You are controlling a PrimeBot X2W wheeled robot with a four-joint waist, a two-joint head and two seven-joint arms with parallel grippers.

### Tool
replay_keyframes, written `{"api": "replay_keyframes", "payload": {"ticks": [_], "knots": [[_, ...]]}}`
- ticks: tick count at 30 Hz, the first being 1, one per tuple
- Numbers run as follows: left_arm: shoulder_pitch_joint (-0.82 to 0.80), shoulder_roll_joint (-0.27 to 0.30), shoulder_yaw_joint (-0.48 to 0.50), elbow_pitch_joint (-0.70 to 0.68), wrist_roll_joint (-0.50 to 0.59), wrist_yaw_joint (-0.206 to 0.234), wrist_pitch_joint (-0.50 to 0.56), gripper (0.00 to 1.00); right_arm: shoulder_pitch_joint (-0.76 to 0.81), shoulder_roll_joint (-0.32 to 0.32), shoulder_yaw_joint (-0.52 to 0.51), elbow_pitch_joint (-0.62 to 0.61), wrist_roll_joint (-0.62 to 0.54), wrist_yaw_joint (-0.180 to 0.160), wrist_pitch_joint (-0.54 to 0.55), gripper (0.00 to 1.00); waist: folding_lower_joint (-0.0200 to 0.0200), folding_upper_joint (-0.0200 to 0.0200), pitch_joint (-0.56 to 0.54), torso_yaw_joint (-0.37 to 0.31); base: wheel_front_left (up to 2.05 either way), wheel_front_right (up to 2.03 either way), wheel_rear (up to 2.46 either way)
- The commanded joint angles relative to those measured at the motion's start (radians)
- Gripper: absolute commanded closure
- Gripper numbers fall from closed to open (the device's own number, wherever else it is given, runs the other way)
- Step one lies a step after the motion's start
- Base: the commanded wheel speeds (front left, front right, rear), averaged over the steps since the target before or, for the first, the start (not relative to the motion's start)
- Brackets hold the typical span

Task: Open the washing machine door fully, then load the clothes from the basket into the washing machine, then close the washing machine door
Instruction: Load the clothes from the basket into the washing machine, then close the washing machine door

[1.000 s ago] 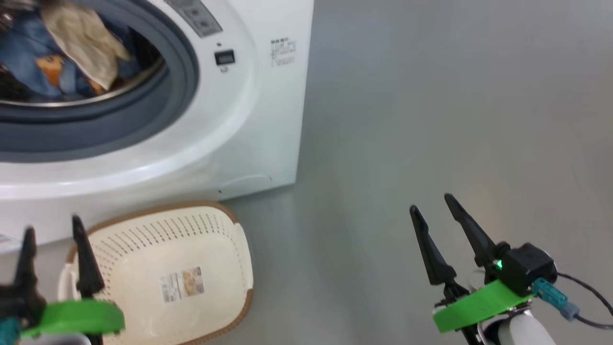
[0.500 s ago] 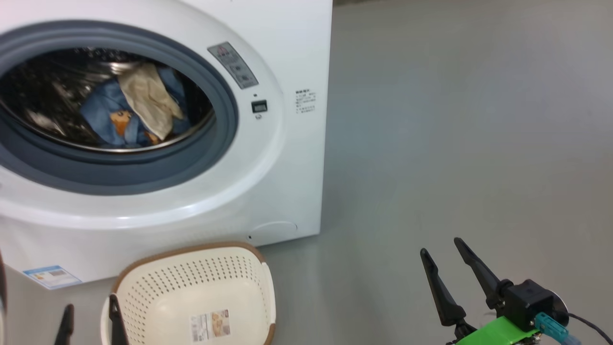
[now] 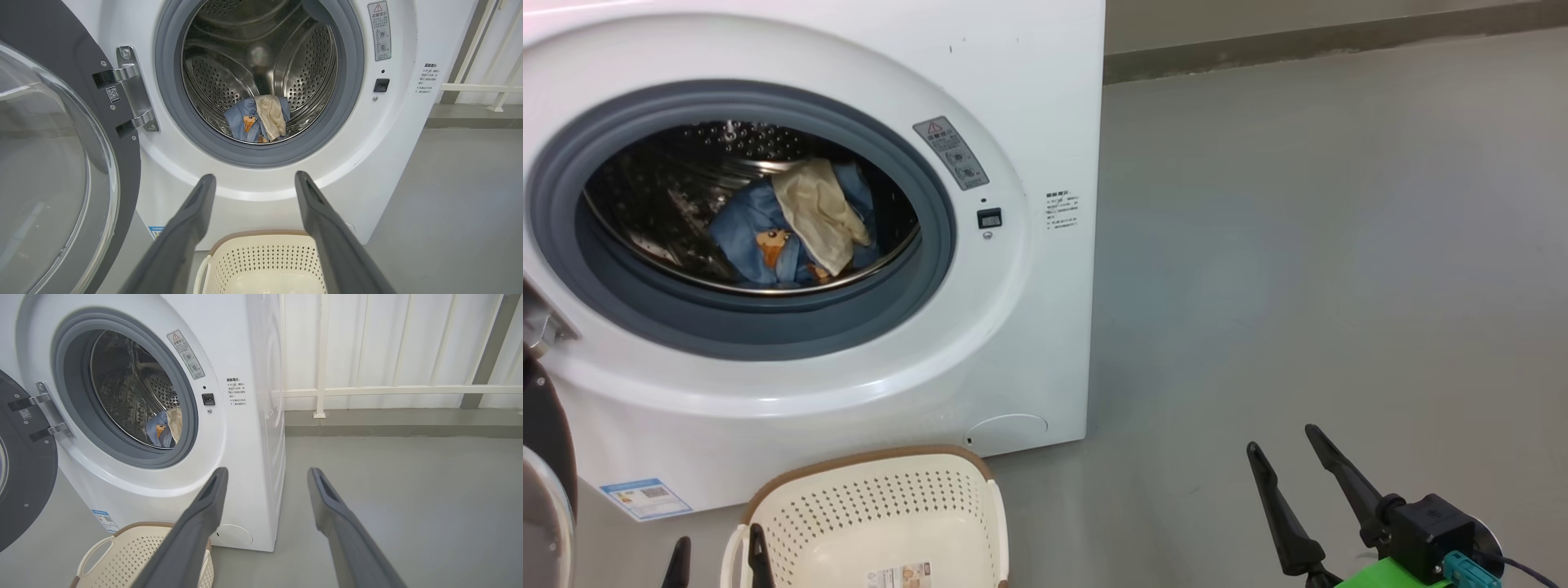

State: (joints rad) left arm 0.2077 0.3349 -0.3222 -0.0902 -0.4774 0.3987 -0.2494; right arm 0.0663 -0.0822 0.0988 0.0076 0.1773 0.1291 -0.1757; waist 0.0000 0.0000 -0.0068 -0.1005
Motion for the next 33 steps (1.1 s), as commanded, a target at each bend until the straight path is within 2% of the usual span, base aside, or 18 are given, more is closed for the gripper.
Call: {"api": "replay_keyframes", "payload": {"ticks": [1, 33], "knots": [[-0.018, 0.008, 0.033, -0.025, 0.012, -0.011, -0.012, 0.0, 0.0, 0.0, 0.017, -0.035, -0.011, 0.002, 0.001, 0.0, 0.0, 0.0, -0.005, -0.002, 0.0, 0.0, 0.0], [-0.038, 0.014, 0.019, 0.005, 0.015, -0.008, -0.001, 0.0, 0.008, 0.015, 0.012, -0.036, -0.017, 0.002, 0.003, 0.0, 0.0, 0.0, -0.021, -0.009, -0.01, 0.01, 0.0]]}}
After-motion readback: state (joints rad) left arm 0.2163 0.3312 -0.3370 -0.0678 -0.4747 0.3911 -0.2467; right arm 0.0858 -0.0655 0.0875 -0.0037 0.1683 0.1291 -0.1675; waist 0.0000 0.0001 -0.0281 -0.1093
